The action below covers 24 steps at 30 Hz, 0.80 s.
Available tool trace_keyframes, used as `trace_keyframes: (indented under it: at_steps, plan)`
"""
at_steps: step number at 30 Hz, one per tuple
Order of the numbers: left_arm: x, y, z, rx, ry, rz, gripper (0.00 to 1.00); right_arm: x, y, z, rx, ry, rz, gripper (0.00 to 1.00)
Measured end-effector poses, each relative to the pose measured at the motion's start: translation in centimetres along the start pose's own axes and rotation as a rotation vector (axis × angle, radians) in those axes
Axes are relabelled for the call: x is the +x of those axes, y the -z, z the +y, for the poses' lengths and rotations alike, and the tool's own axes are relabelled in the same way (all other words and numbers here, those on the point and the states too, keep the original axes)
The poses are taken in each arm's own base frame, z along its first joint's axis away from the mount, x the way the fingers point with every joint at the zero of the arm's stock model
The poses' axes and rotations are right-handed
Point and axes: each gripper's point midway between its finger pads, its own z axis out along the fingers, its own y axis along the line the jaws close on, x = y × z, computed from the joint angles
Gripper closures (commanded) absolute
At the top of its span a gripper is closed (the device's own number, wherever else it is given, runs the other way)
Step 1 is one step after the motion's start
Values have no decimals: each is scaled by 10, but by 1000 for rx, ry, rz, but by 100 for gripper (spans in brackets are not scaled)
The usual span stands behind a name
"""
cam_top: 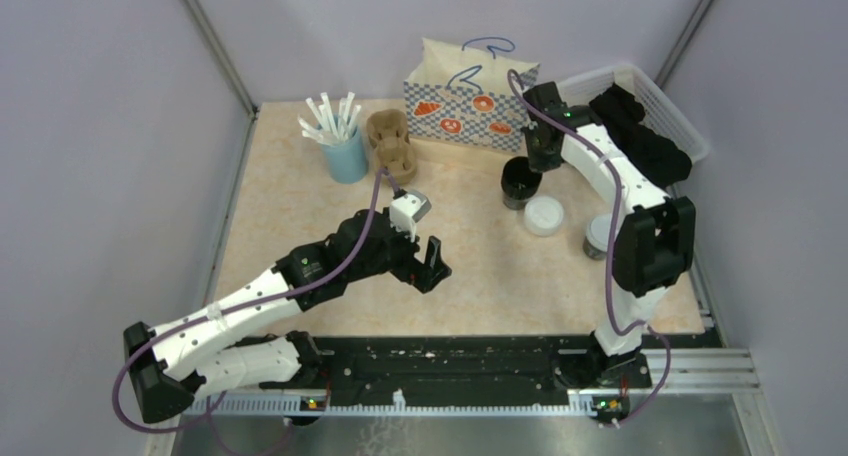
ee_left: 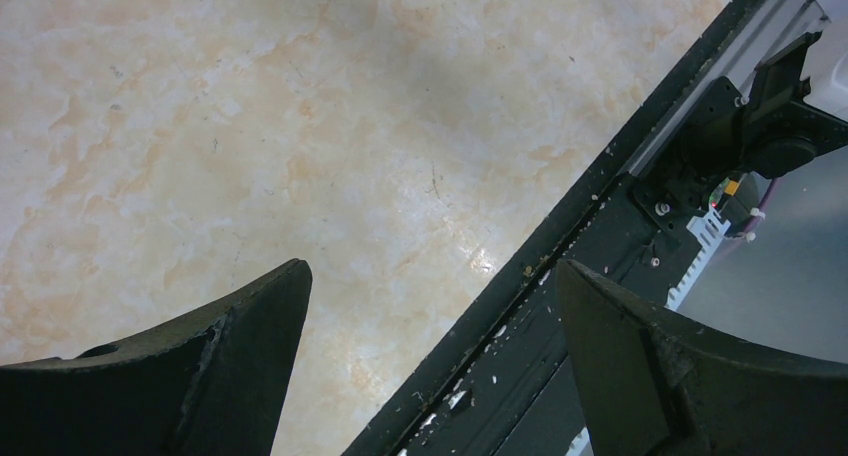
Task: Pack the takeout coffee
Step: Pick up the coffee cup.
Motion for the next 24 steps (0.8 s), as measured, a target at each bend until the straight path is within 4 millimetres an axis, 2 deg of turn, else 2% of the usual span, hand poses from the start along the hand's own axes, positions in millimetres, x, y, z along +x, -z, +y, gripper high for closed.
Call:
trace_keyframes:
  at_steps: [4,14,19,24]
  plan:
    - [0,0,0,0,0,0,2,1,2,0,6,3,5,100]
    - [1,-1,0,-1,0,3,2,-14,13,1,-41,-89,-35,100]
    - [1,-1,0,-1,0,4,1,-20,25,-8,-81,-160,-69,100]
    - [2,-3,1,-4,0,10,1,-19,37,-16,-108,-214,-84,100]
